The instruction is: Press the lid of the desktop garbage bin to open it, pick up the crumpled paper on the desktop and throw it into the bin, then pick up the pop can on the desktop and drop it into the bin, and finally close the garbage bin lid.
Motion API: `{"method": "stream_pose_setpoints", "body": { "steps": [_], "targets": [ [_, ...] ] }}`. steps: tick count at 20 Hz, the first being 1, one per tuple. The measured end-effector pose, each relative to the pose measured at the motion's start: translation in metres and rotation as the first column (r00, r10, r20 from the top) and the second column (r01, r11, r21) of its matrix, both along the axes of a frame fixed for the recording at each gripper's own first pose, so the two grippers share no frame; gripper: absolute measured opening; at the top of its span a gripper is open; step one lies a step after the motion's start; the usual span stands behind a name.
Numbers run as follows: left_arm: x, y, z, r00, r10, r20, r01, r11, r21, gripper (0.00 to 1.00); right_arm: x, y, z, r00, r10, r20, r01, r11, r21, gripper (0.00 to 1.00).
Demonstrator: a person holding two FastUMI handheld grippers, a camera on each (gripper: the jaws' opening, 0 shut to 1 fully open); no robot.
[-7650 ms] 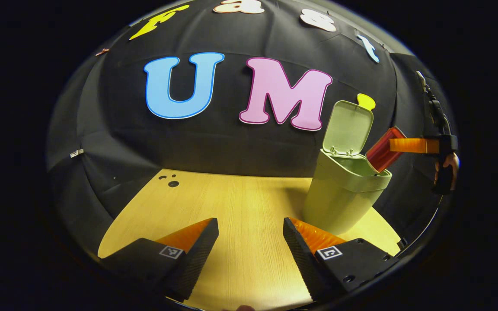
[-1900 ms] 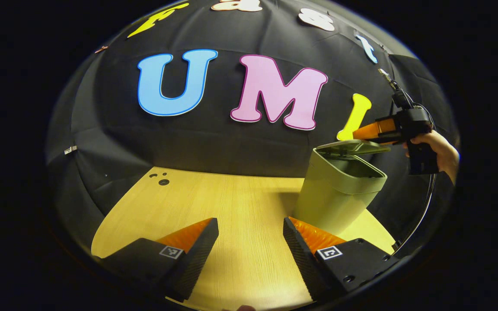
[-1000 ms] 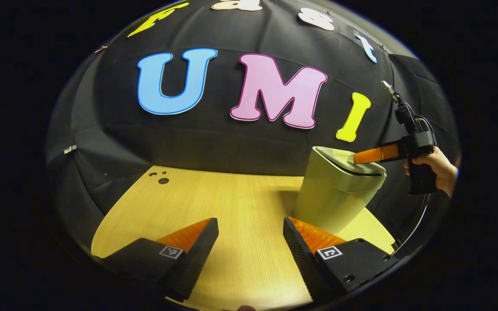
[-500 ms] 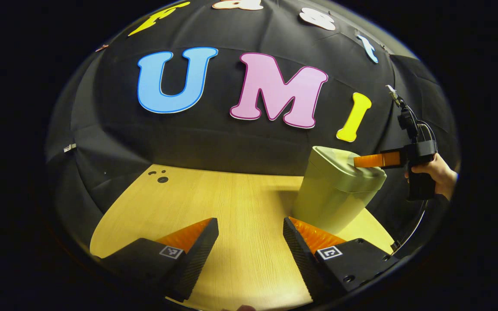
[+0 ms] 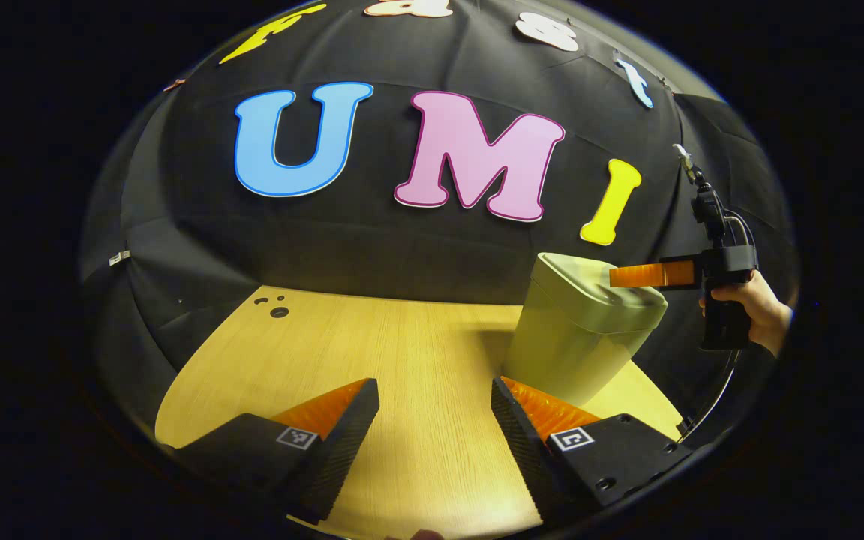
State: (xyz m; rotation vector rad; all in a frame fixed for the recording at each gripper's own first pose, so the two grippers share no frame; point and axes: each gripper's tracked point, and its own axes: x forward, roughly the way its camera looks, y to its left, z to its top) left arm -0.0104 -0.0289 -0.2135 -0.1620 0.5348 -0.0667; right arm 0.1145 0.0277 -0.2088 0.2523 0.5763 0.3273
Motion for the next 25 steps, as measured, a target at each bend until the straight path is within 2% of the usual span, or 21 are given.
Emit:
{"method": "stream_pose_setpoints", "body": {
  "steps": [6,12,25],
  "targets": [
    [0.002,0.003,0.005,1.0,0.001,0.012,-0.001,1.0,0.012,0.96,-0.022,0.017,0.037,0.995,0.011,0.104,-0.015,0.999,0.04,0.96],
    [0.007,0.004,0.015,0.999,0.001,0.04,-0.002,1.0,0.019,0.96,-0.049,0.023,0.063,0.988,-0.013,0.152,0.001,0.997,0.081,0.96],
    [0.011,0.0,0.058,0.987,-0.023,0.162,0.017,0.999,0.037,0.96,-0.102,0.022,0.06,0.981,-0.053,0.185,0.04,0.997,0.072,0.96]
  ]
}}
